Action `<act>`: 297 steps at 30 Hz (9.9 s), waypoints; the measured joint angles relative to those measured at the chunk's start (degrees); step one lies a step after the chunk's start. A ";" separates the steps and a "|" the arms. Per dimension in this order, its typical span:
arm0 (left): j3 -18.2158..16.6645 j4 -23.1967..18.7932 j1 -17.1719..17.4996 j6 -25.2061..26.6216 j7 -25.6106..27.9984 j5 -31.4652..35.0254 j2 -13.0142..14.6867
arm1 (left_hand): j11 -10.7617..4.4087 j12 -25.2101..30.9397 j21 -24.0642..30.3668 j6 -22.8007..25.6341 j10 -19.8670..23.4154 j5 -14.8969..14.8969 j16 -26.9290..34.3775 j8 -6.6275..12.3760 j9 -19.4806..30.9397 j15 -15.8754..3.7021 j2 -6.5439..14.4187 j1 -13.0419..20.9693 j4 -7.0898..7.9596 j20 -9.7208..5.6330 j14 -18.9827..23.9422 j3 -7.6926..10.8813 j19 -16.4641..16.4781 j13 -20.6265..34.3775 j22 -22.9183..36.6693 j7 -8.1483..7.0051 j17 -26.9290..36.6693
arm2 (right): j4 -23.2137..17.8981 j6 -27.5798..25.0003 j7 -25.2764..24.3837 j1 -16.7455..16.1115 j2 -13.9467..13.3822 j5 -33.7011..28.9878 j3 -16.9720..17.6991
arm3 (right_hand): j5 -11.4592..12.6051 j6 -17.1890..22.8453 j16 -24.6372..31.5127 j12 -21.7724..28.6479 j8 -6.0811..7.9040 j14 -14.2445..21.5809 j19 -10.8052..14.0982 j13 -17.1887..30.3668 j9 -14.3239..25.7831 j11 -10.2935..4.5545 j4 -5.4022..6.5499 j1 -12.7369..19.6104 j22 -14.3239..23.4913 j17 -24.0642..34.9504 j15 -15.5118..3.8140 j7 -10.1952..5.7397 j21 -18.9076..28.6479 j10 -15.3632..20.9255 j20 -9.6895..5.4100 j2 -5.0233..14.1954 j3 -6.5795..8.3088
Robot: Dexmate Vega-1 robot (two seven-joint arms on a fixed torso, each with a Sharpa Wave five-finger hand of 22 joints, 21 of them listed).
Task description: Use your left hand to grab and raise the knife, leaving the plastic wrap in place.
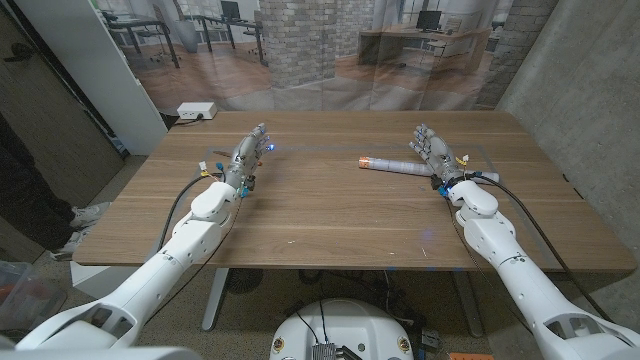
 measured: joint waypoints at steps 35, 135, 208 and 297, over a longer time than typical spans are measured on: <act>-1.14 -3.41 -1.16 3.47 0.68 8.37 6.85 | 0.11 0.88 -0.63 3.37 4.81 -0.79 0.37 0.00 0.27 0.42 -0.68 2.80 -5.36 0.93 4.04 -0.13 0.31 0.06 -0.01 0.52 0.26 | -1.81 -3.48 5.29 -1.71 7.11 -9.82 7.19 | -0.25 1.99 0.00 0.00 0.00 1.01 0.61 -0.01 -0.01 1.01 -0.90 0.59 -0.01 -0.15 0.41 0.56 0.00 1.65 -0.21 0.03 0.89; 7.15 -14.98 -17.19 22.23 -17.81 35.84 24.79 | -1.33 0.88 -1.68 10.14 8.91 -0.77 0.12 0.44 0.25 -2.27 -1.43 7.62 -11.38 -0.73 6.29 -2.05 3.40 0.26 -0.02 -0.12 0.38 | 5.68 -0.75 5.78 1.99 9.49 -11.61 7.86 | -0.96 2.99 -0.01 0.00 0.00 1.51 0.91 -0.02 0.25 1.53 -1.58 1.41 -0.02 -0.02 0.93 0.36 0.00 2.77 0.10 0.25 1.57; 16.01 -18.32 -24.49 18.09 -26.28 77.98 24.93 | -7.47 -0.69 -5.30 9.97 9.07 1.42 -0.32 -0.23 0.53 -5.65 -12.21 33.32 -12.43 -3.20 6.18 -4.29 7.92 0.54 -0.14 -3.66 0.39 | 10.54 0.62 4.00 4.42 11.24 -12.38 6.96 | -1.10 4.75 -0.01 0.00 0.00 2.33 1.63 -0.02 0.24 2.45 -2.05 1.40 -0.02 -0.03 1.12 0.67 0.00 4.30 0.01 0.25 2.04; 23.05 1.90 -23.34 13.38 2.86 82.25 19.52 | -9.31 21.80 0.70 21.90 21.96 5.71 20.53 11.37 7.95 -9.51 -11.35 45.42 -11.66 -3.09 16.84 -21.81 10.01 19.82 7.16 -1.48 25.94 | 12.55 -1.78 2.11 6.74 10.71 -15.83 5.54 | -1.33 6.28 0.18 0.00 0.00 3.15 2.35 -0.02 0.23 2.55 -0.86 -0.49 -0.02 0.25 1.33 0.76 0.00 5.22 -0.10 -1.64 1.32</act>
